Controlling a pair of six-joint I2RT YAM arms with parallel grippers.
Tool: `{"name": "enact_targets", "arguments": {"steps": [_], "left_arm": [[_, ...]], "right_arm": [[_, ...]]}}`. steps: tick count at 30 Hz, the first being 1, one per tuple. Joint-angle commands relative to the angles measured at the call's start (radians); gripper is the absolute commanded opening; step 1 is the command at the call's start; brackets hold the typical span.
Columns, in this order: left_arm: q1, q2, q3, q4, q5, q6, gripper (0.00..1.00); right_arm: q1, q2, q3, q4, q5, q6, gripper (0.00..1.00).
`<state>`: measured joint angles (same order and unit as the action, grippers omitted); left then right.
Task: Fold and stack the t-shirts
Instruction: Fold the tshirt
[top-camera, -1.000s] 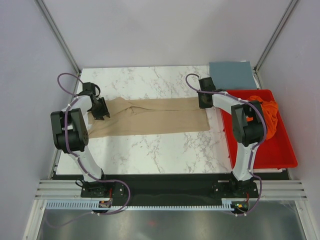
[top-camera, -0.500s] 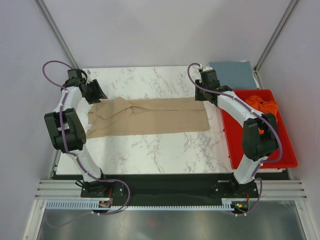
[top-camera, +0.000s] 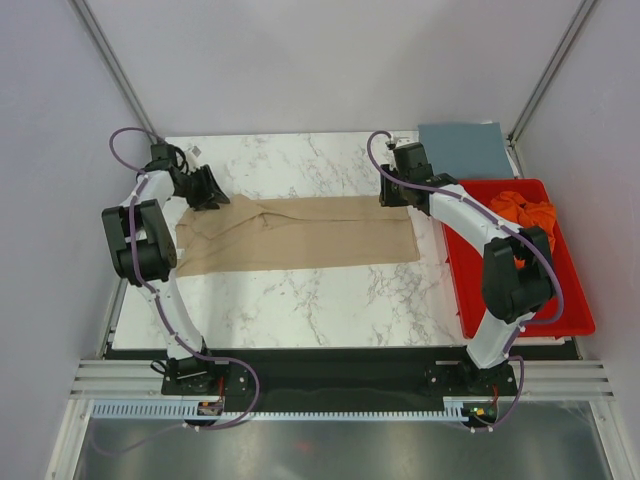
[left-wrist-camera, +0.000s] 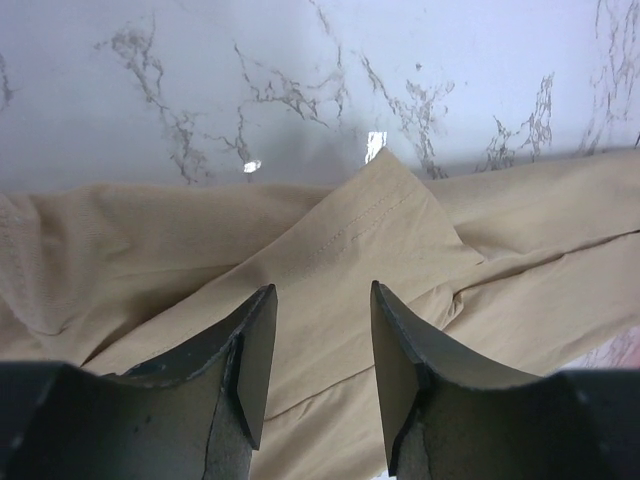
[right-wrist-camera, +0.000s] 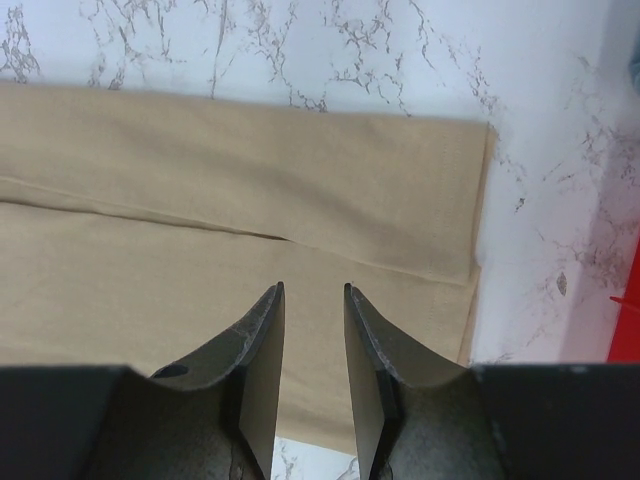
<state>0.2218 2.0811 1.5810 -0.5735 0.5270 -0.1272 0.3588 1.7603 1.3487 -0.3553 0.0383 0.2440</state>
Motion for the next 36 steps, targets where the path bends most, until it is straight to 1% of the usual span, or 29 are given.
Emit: {"name": "enact_targets", "arguments": {"steps": [1, 5, 9, 13, 19, 25, 30, 33, 36], "left_arm": [[-0.016, -0.032, 0.017, 0.001, 0.031, 0.064, 0.49], [-0.022, -0.032, 0.004, 0.004, 0.042, 0.066, 0.48], [-0.032, -0.007, 0.020, 0.012, -0.008, 0.095, 0.49], [-0.033, 0.039, 0.124, 0.018, -0.045, 0.110, 0.49], [-0.058, 0.069, 0.186, 0.024, -0.088, 0.126, 0.51], [-0.076, 0.115, 0.182, 0.023, -0.070, 0.166, 0.51], [-0.096, 0.134, 0.174, 0.021, -0.042, 0.175, 0.49], [-0.107, 0.122, 0.172, 0.023, -0.042, 0.179, 0.45], [-0.122, 0.085, 0.171, 0.024, -0.059, 0.184, 0.45]], "right_arm": [[0.003, -0.007, 0.018, 0.019, -0.015, 0.009, 0.38], [0.002, 0.001, 0.009, 0.021, -0.018, 0.006, 0.38], [0.002, -0.004, -0.003, 0.021, -0.026, 0.000, 0.38], [0.003, -0.025, -0.023, 0.019, -0.031, -0.011, 0.38], [0.003, -0.038, -0.031, 0.022, -0.035, -0.018, 0.39], [0.002, -0.012, -0.011, 0.021, -0.035, -0.018, 0.39], [0.003, -0.002, -0.005, 0.024, -0.037, -0.022, 0.39], [0.003, -0.001, -0.003, 0.026, -0.037, -0.025, 0.39], [0.003, 0.004, -0.005, 0.027, -0.035, -0.025, 0.39]]}}
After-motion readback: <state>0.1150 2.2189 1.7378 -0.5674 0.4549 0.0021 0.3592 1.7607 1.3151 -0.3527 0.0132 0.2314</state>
